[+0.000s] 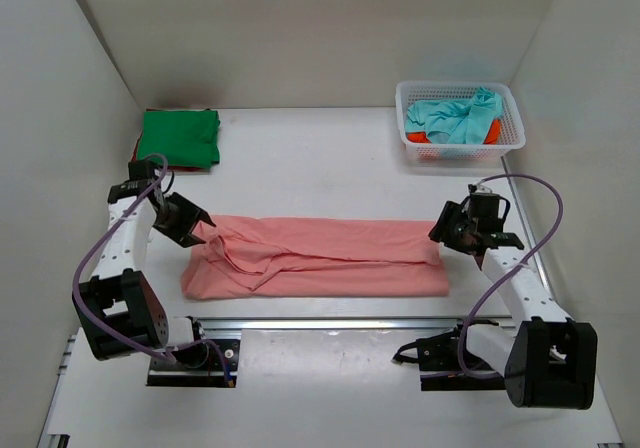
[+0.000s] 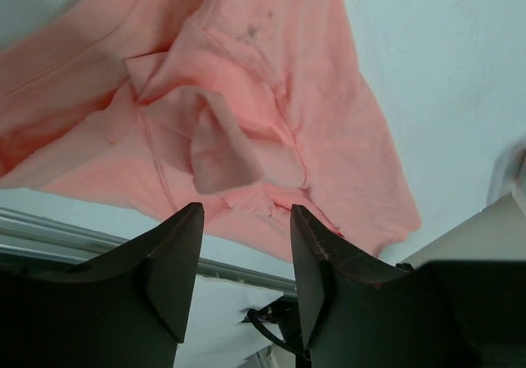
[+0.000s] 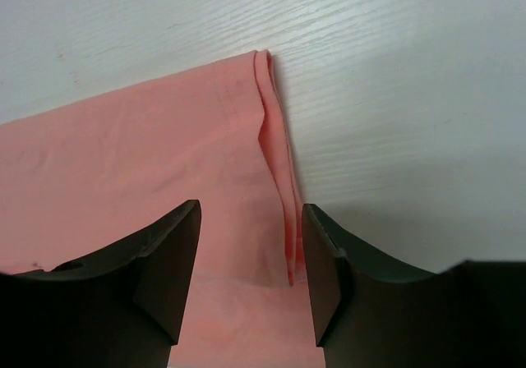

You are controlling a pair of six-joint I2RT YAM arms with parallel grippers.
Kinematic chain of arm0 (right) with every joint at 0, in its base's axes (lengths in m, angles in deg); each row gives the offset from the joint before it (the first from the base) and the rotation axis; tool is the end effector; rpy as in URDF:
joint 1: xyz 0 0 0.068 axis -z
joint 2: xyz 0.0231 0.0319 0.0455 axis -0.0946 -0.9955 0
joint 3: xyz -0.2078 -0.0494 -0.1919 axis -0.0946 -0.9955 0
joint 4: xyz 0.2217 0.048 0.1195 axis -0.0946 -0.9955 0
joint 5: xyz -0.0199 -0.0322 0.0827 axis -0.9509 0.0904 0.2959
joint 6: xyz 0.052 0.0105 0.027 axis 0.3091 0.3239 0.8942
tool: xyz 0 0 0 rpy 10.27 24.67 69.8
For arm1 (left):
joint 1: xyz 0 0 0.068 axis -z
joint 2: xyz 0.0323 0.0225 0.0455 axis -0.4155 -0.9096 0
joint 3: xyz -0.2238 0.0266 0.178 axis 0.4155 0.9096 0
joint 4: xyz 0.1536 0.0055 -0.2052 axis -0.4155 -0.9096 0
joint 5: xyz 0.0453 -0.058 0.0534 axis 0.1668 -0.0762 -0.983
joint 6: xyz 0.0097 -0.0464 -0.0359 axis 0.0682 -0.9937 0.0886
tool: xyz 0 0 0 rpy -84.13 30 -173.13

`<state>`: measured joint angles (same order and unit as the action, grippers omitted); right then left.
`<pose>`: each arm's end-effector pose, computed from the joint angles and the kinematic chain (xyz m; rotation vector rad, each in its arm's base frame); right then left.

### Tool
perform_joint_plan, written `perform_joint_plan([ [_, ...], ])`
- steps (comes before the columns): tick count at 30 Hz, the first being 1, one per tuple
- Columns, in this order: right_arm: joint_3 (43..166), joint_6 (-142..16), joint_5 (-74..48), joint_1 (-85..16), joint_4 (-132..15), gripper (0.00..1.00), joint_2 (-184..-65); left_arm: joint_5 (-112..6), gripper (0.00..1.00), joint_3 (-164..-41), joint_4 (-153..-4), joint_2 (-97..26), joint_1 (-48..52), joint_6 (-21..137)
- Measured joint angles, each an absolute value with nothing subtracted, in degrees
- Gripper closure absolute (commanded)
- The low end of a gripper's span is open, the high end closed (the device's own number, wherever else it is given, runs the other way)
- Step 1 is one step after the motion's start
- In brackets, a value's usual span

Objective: Fold and stack the t-shirts
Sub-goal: Fold the other side of the tshirt into a rectangle, then rotate the tshirt 90 degrees

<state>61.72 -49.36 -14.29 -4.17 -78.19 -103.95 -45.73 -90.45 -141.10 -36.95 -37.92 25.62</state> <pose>0.2020 0.0003 0.2124 0.4046 2.3813 0.2871 0.2248 0.0415 0.2601 -1.3685 2.6212 -0.4729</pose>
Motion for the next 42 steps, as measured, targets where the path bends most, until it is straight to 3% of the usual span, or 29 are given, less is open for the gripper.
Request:
perform_joint_plan([
  [5, 61.74, -50.45, -13.56, -4.02, -76.88, 0.52, -106.09, -43.57, 0.52, -88.02, -135.02, -35.97, -34.01, 22.19],
  [10, 63.07, -51.24, -10.42, -6.86, -73.32, 0.53, -112.97, -42.48, 0.53, -84.04, -129.23, -37.56, -24.63, 18.47],
  [15, 67.97, -53.69, -7.97, -10.91, -71.37, 0.56, -121.04, -45.89, 0.51, -83.76, -124.86, -46.06, -14.88, 17.03],
  [19, 70.83, -54.87, -7.36, -12.06, -71.31, 0.56, -126.11, -49.47, 0.56, -85.73, -124.58, -56.82, -12.52, 17.1],
  [22, 71.42, -54.87, -7.36, -12.09, -73.49, 0.57, -129.37, -50.41, 0.58, -95.04, -130.13, -65.43, -11.67, 18.43],
  [25, 72.89, -54.08, -7.99, -12.81, -76.16, 0.58, -130.22, -53.19, 0.67, -110.45, -133.12, -75.75, -10.34, 20.7],
  [34, 67.22, -40.99, -8.56, -32.26, -85.89, 0.59, -121.63, -55.92, 0.85, -182.84, -146.43, -116.92, -6.73, 29.29],
  [36, 66.7, -37.78, -7.01, -37.18, -85.58, 0.58, -121.15, -54.41, 0.84, -186.84, -146.48, -119.46, -6.58, 30.28],
  [42, 64.82, -31.61, -1.39, -46.01, -77.54, 0.58, -122.94, -52.01, 0.82, -173.22, -138.78, -112.73, -6.68, 34.15],
])
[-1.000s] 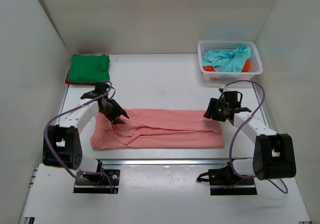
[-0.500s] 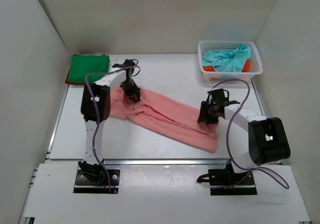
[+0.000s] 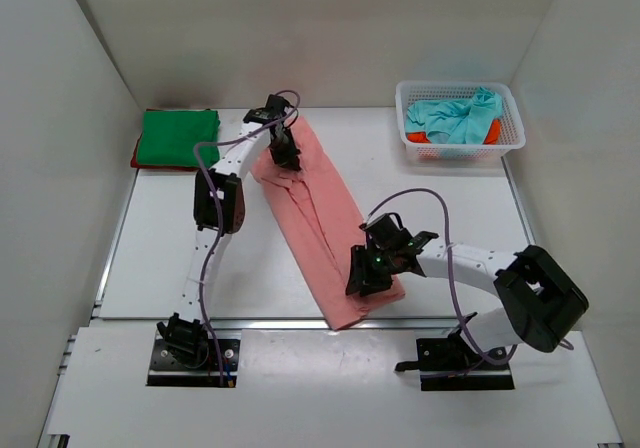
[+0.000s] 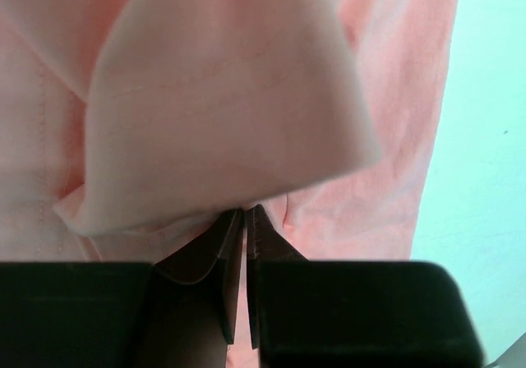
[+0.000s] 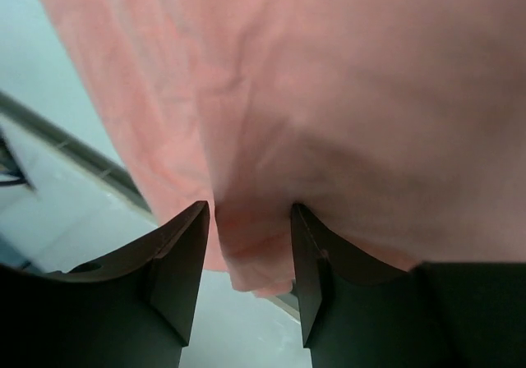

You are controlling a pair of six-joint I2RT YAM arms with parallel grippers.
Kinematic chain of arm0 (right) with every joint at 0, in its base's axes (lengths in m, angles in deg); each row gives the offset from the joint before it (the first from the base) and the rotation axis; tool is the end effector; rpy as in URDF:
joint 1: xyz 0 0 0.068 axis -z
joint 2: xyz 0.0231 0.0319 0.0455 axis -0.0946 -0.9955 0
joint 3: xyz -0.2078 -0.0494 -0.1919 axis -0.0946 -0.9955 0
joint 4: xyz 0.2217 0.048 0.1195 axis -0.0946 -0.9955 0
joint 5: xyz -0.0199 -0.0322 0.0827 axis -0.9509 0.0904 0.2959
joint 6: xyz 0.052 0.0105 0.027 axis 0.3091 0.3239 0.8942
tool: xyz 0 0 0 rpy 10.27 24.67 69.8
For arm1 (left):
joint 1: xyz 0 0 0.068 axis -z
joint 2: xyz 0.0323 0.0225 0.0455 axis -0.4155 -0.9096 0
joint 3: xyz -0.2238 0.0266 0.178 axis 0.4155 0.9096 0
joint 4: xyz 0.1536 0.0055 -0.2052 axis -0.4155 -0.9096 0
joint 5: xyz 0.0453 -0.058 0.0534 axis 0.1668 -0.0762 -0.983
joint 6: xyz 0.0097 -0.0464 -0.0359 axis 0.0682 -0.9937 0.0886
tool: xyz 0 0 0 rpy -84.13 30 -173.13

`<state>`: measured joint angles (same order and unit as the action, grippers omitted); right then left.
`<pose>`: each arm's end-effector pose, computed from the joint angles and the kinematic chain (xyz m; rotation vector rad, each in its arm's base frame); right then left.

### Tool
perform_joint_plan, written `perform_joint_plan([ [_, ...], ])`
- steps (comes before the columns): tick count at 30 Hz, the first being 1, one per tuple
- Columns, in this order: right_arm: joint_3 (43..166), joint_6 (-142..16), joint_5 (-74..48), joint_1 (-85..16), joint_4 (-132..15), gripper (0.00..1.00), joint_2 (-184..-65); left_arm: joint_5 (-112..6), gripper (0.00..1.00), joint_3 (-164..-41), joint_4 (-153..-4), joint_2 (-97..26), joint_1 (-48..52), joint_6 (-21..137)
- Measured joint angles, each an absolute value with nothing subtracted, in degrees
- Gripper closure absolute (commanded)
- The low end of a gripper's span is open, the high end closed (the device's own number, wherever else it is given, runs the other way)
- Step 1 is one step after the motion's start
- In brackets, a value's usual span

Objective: Fold and stack the t-shirts
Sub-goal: Rotate the tshirt 90 degrees

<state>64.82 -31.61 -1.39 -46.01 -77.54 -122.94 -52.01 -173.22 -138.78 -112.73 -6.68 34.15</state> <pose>0.1707 0.1651 0.1645 -0.1765 2.8711 0.8156 0.5288 -0.1778 0.1529 -0.3774 2.8044 -0.4496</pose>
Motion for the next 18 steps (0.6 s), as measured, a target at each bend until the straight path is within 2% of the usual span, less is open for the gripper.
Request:
perform_joint_plan([
  [4, 66.66, -30.69, 3.68, -47.28, -72.64, 0.58, -128.14, -48.49, 0.84, -180.13, -138.06, -116.92, -6.62, 35.61],
  [9, 72.51, -31.28, 7.05, -49.31, -70.7, 0.58, -135.16, -43.35, 0.83, -179.01, -132.27, -117.54, -6.99, 34.63],
  [11, 74.7, -32.53, 6.76, -50.53, -71.09, 0.58, -136.73, -42.02, 0.79, -179.14, -130.85, -117.78, -7.25, 34.15],
  [12, 75.6, -33.16, 6.26, -51.08, -71.26, 0.58, -137.1, -41.19, 0.68, -179.58, -130.0, -118.06, -7.43, 33.64],
  [13, 76.21, -34.02, 5.6, -51.36, -71.46, 0.58, -137.17, -40.29, 0.66, -180.24, -128.77, -118.43, -7.58, 32.92],
  [16, 78.09, -36.66, 3.09, -52.17, -74.0, 0.56, -136.32, -38.89, 0.71, -181.83, -124.25, -118.15, -7.62, 30.36],
  [18, 80.23, -38.8, 0.36, -52.3, -77.3, 0.54, -135.03, -38.41, 0.69, -180.04, -119.57, -115.53, -7.69, 28.77],
])
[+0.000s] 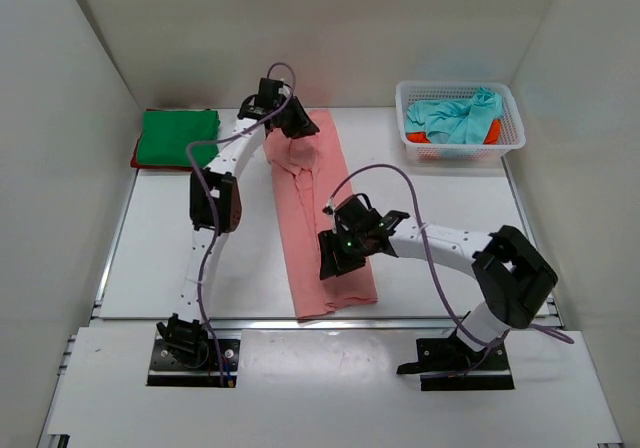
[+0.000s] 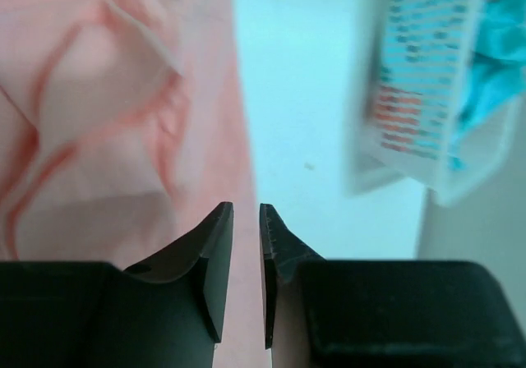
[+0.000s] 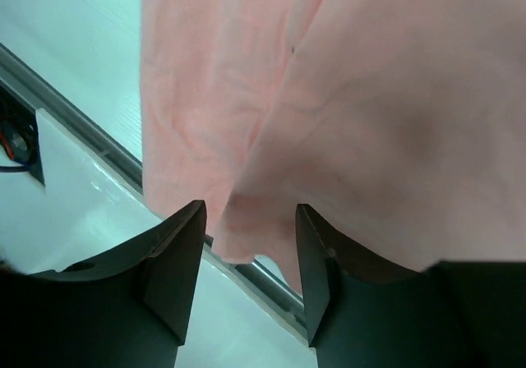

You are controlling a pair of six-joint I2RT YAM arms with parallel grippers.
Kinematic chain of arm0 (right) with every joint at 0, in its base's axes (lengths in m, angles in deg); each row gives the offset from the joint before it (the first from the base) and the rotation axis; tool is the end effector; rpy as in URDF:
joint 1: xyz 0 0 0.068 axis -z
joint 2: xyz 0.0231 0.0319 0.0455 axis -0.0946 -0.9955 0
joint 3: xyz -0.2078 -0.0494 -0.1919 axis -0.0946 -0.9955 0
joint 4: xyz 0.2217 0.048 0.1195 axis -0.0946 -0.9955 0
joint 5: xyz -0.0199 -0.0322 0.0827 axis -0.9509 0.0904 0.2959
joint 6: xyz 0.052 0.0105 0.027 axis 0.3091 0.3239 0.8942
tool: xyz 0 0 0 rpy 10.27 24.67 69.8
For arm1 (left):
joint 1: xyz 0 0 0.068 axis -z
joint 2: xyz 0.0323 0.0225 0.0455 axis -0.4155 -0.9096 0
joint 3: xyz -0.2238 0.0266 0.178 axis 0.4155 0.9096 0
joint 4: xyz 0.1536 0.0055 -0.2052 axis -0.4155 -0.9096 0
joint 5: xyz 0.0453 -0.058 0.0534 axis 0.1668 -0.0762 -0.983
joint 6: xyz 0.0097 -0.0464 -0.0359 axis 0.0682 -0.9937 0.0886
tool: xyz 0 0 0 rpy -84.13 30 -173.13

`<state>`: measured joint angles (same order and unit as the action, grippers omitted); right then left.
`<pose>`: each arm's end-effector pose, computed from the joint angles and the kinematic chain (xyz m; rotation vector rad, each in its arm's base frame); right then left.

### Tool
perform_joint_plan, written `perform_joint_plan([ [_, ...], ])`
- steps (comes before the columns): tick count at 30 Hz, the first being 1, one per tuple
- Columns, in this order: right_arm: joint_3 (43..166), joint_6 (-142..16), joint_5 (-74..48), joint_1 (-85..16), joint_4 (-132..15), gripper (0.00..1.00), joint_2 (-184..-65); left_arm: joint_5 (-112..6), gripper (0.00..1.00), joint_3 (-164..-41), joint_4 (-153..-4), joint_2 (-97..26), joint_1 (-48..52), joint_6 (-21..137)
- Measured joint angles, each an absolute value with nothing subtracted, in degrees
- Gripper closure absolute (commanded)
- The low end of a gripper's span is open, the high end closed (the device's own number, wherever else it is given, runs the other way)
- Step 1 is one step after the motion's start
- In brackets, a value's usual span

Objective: Fold and stack the t-shirts
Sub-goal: Rotate the tshirt 90 degrees, then grab the bottom of the folded rectangular tshirt with both arms

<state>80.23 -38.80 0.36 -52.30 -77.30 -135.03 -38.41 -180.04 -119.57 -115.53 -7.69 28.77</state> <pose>0.1993 0.2356 0.1857 -0.5296 2.7696 0.8906 0.5684 -0.1899 0.1862 -0.2994 2.4574 -0.9302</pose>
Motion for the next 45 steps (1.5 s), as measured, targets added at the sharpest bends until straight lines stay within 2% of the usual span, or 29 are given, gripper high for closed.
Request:
perform_joint_plan([
  [3, 84.1, -42.34, -3.71, -51.82, -82.11, 0.44, -131.68, -36.95, 0.68, -166.07, -112.49, -103.9, -8.11, 25.8],
  [4, 84.97, -43.44, -4.84, -51.39, -83.22, 0.41, -129.98, -36.27, 0.65, -161.66, -111.59, -99.48, -8.26, 25.42],
  [6, 85.61, -45.34, -6.59, -49.13, -84.92, 0.38, -125.89, -35.98, 0.34, -152.11, -110.83, -89.58, -8.39, 26.1],
  [8, 84.93, -46.39, -6.61, -44.81, -86.41, 0.33, -121.78, -36.29, 0.29, -140.72, -111.27, -78.65, -8.21, 27.89],
  [10, 82.92, -47.11, -5.08, -38.62, -87.22, 0.33, -118.26, -37.8, 0.32, -123.98, -110.06, -64.86, -7.78, 28.81],
  [12, 79.68, -47.52, -4.71, -33.7, -88.18, 0.33, -115.6, -38.93, 0.39, -108.02, -111.62, -51.92, -6.34, 28.79],
  [13, 77.78, -47.57, -4.65, -32.48, -89.36, 0.32, -114.48, -39.59, 0.39, -101.35, -112.32, -46.41, -5.11, 28.53],
  [17, 71.31, -46.71, -3.9, -34.14, -92.29, 0.37, -112.21, -42.54, 0.4, -80.37, -115.14, -29.63, 2.74, 24.92],
  [20, 66.28, -44.16, -3.16, -37.0, -93.08, 0.41, -110.72, -44.05, 0.4, -70.4, -115.48, -23.79, 10.14, 20.27],
  [25, 59.95, -40.27, -1.92, -39.56, -92.23, 0.43, -109.13, -46.43, 0.4, -63.15, -114.81, -23.97, 20.59, 13.25],
  [34, 57.94, -38.23, -0.58, -39.49, -86.98, 0.42, -110.02, -52.11, 0.4, -66.34, -112.36, -34.92, 24.5, 10.17],
  [35, 57.96, -38.06, -0.12, -39.49, -86.17, 0.46, -110.66, -52.42, 0.42, -67.02, -112.01, -36.51, 25.03, 10.1],
  [37, 58.09, -37.91, 0.64, -39.52, -84.73, 0.52, -111.92, -52.97, 0.57, -68.0, -111.48, -38.92, 25.97, 9.82],
  [38, 58.31, -37.93, 0.99, -39.56, -84.16, 0.54, -112.82, -53.16, 0.7, -68.09, -111.09, -39.7, 26.25, 9.71],
  [39, 58.55, -37.88, 1.36, -39.6, -83.53, 0.57, -113.76, -53.38, 0.78, -68.09, -110.89, -40.21, 26.34, 9.4],
  [45, 58.13, -38.54, 2.35, -40.26, -80.53, 0.93, -116.19, -53.27, 0.91, -63.91, -109.3, -36.91, 24.79, 9.18],
])
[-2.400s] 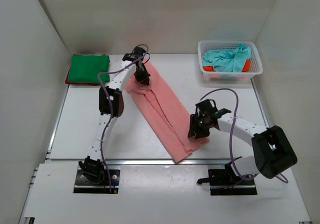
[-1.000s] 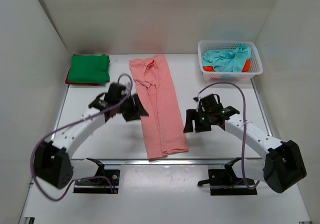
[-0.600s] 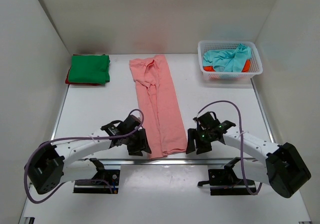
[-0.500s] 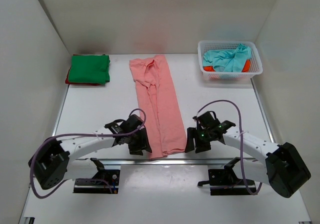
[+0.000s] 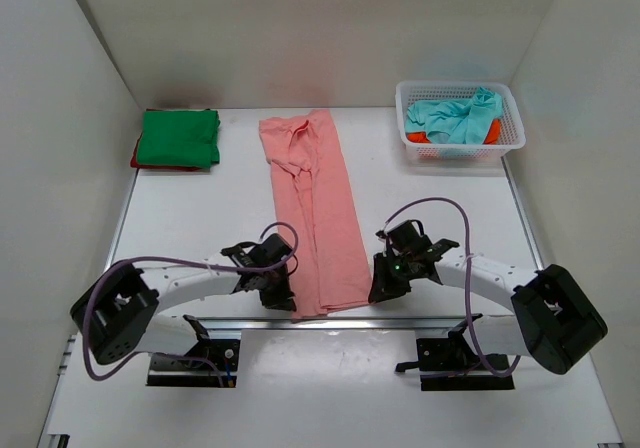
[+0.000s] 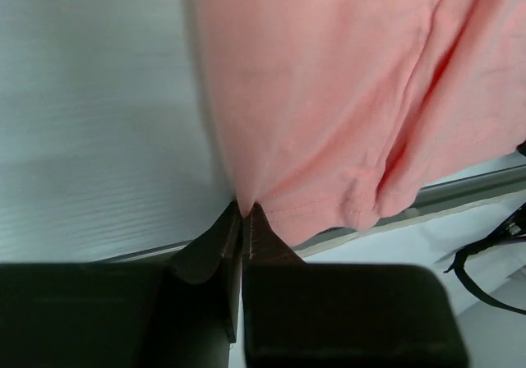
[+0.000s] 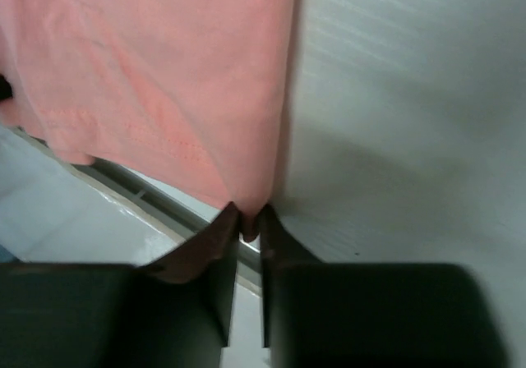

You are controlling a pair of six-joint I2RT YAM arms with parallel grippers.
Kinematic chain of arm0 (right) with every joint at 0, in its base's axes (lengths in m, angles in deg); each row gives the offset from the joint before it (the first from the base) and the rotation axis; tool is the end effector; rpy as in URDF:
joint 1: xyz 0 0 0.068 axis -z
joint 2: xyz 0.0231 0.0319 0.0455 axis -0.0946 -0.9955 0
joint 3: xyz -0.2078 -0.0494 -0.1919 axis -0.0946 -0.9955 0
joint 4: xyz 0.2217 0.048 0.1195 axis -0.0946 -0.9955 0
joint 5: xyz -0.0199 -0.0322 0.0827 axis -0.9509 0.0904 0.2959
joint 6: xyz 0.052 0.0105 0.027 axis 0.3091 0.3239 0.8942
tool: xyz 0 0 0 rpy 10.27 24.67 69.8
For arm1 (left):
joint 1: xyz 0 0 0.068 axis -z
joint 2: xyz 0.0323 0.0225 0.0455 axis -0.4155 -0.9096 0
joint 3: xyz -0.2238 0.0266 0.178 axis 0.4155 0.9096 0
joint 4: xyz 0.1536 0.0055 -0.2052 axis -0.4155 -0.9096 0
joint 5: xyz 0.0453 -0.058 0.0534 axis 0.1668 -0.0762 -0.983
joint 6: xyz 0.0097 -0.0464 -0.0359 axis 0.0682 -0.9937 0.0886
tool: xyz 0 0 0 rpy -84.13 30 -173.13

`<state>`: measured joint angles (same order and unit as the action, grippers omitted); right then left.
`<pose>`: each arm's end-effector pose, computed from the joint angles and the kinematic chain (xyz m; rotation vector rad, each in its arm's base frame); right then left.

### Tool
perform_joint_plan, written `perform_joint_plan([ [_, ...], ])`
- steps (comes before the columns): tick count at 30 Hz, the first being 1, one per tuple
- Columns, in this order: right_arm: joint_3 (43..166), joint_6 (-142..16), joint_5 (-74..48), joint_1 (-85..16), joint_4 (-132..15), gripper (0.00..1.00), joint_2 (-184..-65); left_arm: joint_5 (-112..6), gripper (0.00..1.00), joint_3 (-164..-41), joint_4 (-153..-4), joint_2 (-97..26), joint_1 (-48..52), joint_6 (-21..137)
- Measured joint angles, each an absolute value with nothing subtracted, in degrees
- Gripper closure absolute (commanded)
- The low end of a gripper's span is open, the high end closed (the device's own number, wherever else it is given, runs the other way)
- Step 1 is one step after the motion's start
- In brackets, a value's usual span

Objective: Fold and stack the t-shirts
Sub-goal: Grab the bottom of the folded rectangular tshirt with both arms, then fold the folded rectangular tshirt in 1/3 of the way

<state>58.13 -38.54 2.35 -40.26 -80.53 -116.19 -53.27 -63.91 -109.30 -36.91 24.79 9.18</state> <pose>0.1541 0.1279 0.1552 -0.2150 2.8848 0.8293 0.1308 -0.1615 0.1530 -0.2469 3.0146 -0.5165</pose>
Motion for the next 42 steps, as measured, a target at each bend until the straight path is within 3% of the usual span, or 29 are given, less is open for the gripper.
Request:
perform_joint_plan([
  [1, 57.85, -38.67, 2.3, -40.3, -80.44, 1.0, -116.19, -53.21, 0.91, -62.43, -109.1, -35.11, 24.22, 9.08],
  [13, 57.67, -40.49, 7.13, -45.35, -87.09, 1.0, -110.22, -49.1, 0.9, -59.87, -113.82, -28.64, 23.15, 9.42],
  [22, 71.92, -49.27, 11.4, -36.17, -97.67, 1.0, -120.12, -42.39, 0.88, -66.93, -116.88, -26.35, 4.18, 14.28],
  [34, 104.21, -55.65, 11.31, -28.35, -103.44, 1.0, -145.39, -38.15, 0.88, -91.28, -120.18, -51.59, -6.42, 25.1],
  [42, 121.36, -56.09, 11.55, -25.68, -106.04, 1.0, -157.78, -37.86, 0.89, -101.4, -122.94, -60.53, -11.95, 28.51],
])
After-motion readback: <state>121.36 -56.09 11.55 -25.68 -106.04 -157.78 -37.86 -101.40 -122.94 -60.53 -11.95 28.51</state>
